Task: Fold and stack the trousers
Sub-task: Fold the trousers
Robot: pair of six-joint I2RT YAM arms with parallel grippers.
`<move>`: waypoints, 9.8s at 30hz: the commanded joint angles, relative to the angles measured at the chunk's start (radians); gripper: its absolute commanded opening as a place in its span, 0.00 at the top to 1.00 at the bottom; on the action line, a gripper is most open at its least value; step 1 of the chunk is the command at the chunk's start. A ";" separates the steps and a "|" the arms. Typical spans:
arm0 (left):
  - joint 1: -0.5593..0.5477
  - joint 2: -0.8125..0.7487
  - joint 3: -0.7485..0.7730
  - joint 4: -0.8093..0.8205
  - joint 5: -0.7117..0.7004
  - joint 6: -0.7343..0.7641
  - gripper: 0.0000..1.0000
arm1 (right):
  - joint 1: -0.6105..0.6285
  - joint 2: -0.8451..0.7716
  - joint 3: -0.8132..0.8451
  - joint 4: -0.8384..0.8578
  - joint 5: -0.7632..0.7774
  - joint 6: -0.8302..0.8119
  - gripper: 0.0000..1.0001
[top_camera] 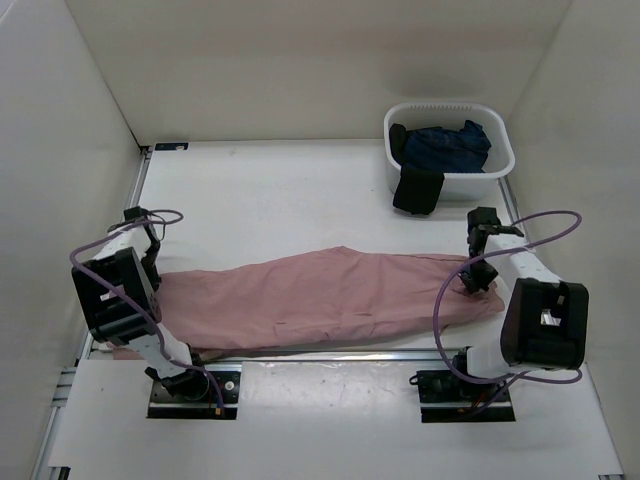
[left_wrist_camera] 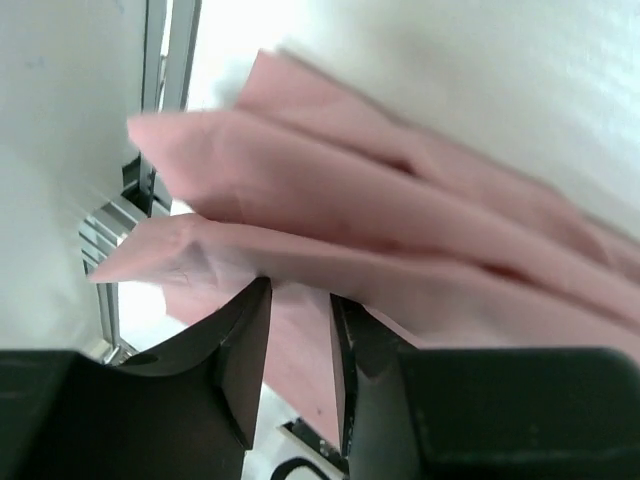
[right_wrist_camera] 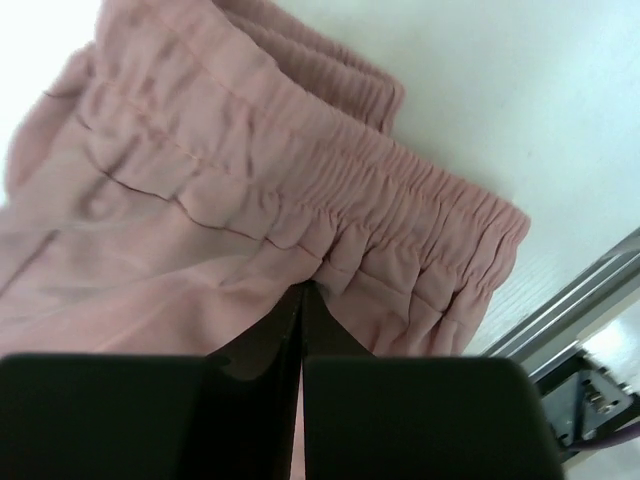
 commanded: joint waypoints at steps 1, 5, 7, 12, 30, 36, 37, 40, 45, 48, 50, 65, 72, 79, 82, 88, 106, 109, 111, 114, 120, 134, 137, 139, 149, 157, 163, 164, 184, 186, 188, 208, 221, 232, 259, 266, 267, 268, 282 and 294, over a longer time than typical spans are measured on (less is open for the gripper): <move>-0.001 0.039 0.022 0.038 -0.046 -0.003 0.58 | -0.010 0.013 0.067 0.042 0.056 -0.088 1.00; -0.001 0.059 0.031 0.038 -0.026 -0.003 0.55 | -0.010 -0.017 0.150 0.001 0.034 -0.151 0.82; -0.010 0.059 -0.002 0.038 -0.026 -0.003 0.55 | -0.021 -0.076 0.219 -0.124 0.085 -0.110 0.60; -0.010 0.036 -0.065 0.038 0.017 -0.003 0.53 | -0.089 -0.247 0.184 -0.255 -0.030 0.005 0.01; -0.062 0.070 -0.119 0.047 -0.002 -0.003 0.53 | -0.185 -0.012 -0.319 0.443 -0.281 0.272 0.20; -0.071 0.168 -0.033 0.047 -0.002 -0.003 0.53 | -0.265 0.099 -0.210 0.383 -0.255 0.239 1.00; -0.083 0.182 0.005 0.047 -0.002 -0.003 0.53 | -0.285 0.099 -0.168 0.339 -0.240 0.239 1.00; -0.137 0.228 0.104 0.034 0.029 -0.003 0.53 | -0.354 0.079 -0.094 0.289 -0.153 0.167 1.00; -0.241 0.316 0.296 -0.038 0.081 -0.003 0.52 | -0.343 -0.033 0.124 0.170 0.074 0.049 1.00; -0.303 0.386 0.396 -0.095 0.081 -0.003 0.52 | -0.273 -0.126 0.175 0.160 0.148 -0.023 1.00; -0.338 0.409 0.424 -0.104 0.081 -0.003 0.51 | -0.134 -0.166 0.190 0.160 0.241 -0.077 1.00; -0.363 0.478 0.421 -0.114 0.083 -0.003 0.50 | 1.120 0.562 0.885 -0.250 0.733 0.189 1.00; -0.363 0.478 0.421 -0.114 0.083 -0.003 0.50 | 1.192 0.653 0.894 -0.180 0.563 0.239 1.00; -0.363 0.478 0.439 -0.114 0.083 -0.003 0.49 | 1.224 0.716 0.933 -0.056 0.411 -0.009 0.92; -0.363 0.478 0.439 -0.114 0.083 -0.003 0.49 | 1.237 0.726 0.952 0.019 0.273 -0.169 0.46; -0.363 0.469 0.430 -0.114 0.092 -0.003 0.49 | 1.270 0.417 0.761 0.197 0.158 -0.413 0.31; -0.353 0.450 0.403 -0.114 0.072 -0.003 0.46 | 0.838 0.487 0.747 0.107 -0.239 -0.654 0.02; -0.344 0.450 0.403 -0.114 0.072 -0.003 0.46 | 0.829 0.515 0.747 0.096 -0.263 -0.643 0.18; -0.344 0.450 0.403 -0.114 0.072 -0.003 0.46 | 0.829 0.525 0.756 0.082 -0.237 -0.619 0.63; -0.335 0.450 0.403 -0.114 0.072 -0.003 0.46 | 0.829 0.470 0.721 0.087 -0.192 -0.588 1.00; -0.326 0.450 0.403 -0.114 0.072 -0.003 0.46 | 0.850 0.308 0.669 0.070 -0.232 -0.577 1.00; -0.326 0.450 0.384 -0.114 0.072 -0.003 0.46 | 0.931 0.200 0.433 0.139 -0.434 -0.495 1.00; -0.326 0.450 0.384 -0.114 0.072 -0.003 0.46 | 0.931 0.318 0.491 0.160 -0.387 -0.485 0.98; -0.326 0.450 0.384 -0.114 0.061 -0.003 0.46 | 0.931 0.367 0.572 0.141 -0.320 -0.485 0.84; -0.317 0.432 0.413 -0.134 0.050 -0.003 0.44 | 0.931 0.258 0.620 0.076 -0.079 -0.361 0.12; -0.317 0.401 0.446 -0.163 0.050 -0.003 0.43 | 0.840 0.032 0.462 -0.103 0.072 -0.010 0.01; -0.317 0.401 0.456 -0.172 0.050 -0.003 0.43 | 0.704 -0.018 0.167 0.106 -0.144 0.036 0.01; -0.317 0.401 0.456 -0.172 0.050 -0.003 0.43 | 0.682 -0.018 0.144 0.183 -0.158 0.036 0.01; -0.289 0.216 0.617 -0.284 0.171 -0.003 0.29 | 0.414 -0.169 0.252 -0.145 -0.045 -0.014 1.00; -0.278 0.206 0.626 -0.295 0.181 -0.003 0.28 | 0.425 -0.179 0.366 -0.241 0.095 -0.056 1.00; -0.278 0.194 0.627 -0.295 0.181 -0.003 0.27 | 0.497 -0.162 0.527 -0.361 0.188 -0.106 1.00; -0.223 0.194 0.547 -0.285 0.181 -0.003 0.27 | 1.220 0.722 1.178 -0.585 0.096 -0.126 1.00; -0.223 0.185 0.547 -0.295 0.199 -0.003 0.27 | 1.252 0.532 1.030 -0.356 -0.091 -0.283 0.18; -0.321 0.153 0.568 -0.313 0.224 -0.003 0.25 | 1.183 0.192 0.425 0.103 -0.158 -0.209 0.87; -0.418 0.207 0.715 -0.425 0.669 -0.003 0.20 | 1.105 0.547 0.965 0.077 -0.370 -0.392 0.79; -0.427 -0.201 0.528 -0.171 0.608 -0.003 0.29 | 0.870 0.556 1.014 -0.019 -0.574 -0.444 0.34; -0.442 -0.244 0.518 -0.170 0.638 -0.003 0.28 | 0.849 0.580 1.055 -0.028 -0.638 -0.444 0.33; -0.456 -0.286 0.509 -0.170 0.667 -0.003 0.25 | 0.811 0.603 1.071 -0.018 -0.676 -0.444 0.27; -0.827 -0.527 0.096 -0.183 1.193 -0.003 0.00 | 0.752 0.953 1.399 0.027 -0.884 -0.425 0.02; -1.194 -0.441 -0.237 0.145 0.785 -0.003 0.00 | 0.799 1.045 1.388 0.045 -0.953 -0.415 0.11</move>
